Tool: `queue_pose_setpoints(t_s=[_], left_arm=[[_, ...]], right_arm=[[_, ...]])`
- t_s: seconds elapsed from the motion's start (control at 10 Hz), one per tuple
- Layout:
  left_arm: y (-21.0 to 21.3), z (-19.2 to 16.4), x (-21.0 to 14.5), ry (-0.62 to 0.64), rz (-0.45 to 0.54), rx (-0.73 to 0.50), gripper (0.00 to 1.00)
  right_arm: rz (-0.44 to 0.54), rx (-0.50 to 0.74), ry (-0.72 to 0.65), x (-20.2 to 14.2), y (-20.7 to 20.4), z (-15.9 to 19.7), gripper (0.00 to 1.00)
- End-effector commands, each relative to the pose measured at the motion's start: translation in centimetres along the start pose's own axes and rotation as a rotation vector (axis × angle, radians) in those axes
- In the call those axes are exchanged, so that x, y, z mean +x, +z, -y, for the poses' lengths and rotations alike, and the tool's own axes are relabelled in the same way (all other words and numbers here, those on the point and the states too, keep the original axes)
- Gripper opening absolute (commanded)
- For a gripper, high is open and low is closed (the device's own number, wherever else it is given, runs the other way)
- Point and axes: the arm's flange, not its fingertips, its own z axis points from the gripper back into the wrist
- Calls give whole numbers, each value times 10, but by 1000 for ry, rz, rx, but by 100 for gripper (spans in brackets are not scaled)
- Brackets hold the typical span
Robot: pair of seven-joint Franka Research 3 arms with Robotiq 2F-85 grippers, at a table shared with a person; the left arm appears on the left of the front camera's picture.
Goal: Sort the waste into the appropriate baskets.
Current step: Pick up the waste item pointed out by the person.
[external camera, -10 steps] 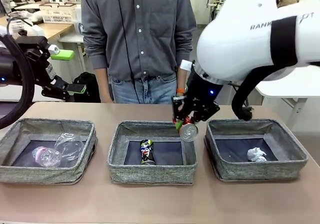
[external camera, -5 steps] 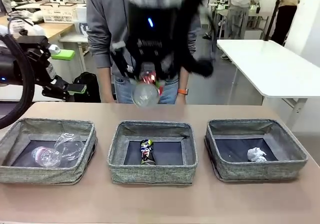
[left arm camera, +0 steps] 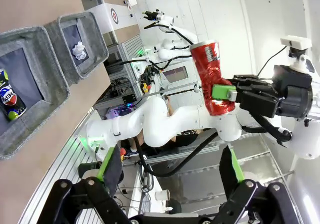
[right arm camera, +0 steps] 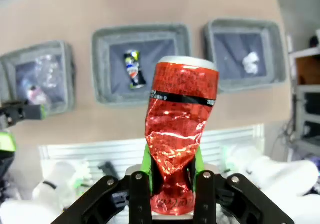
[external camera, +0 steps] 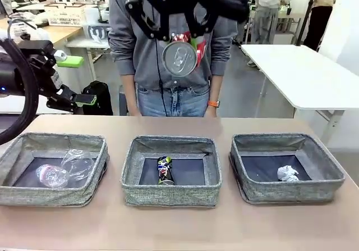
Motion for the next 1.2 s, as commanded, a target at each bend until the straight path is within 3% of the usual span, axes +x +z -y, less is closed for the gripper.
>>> queue_pose_setpoints(t_s=[0.0, 0.6, 0.7, 1.1], left_arm=[[-3, 0, -5, -20, 7, -21, 100], [-3, 0, -5, -20, 7, -21, 100], [-3, 0, -5, -20, 7, -21, 100], [-3, 0, -5, -20, 7, -21, 100]], right_arm=[[51, -16, -55, -6, 5, 7, 34], [91, 75, -84, -19, 26, 35, 34], [85, 22, -54, -10, 34, 26, 34], [85, 22, -54, -10, 34, 26, 34]])
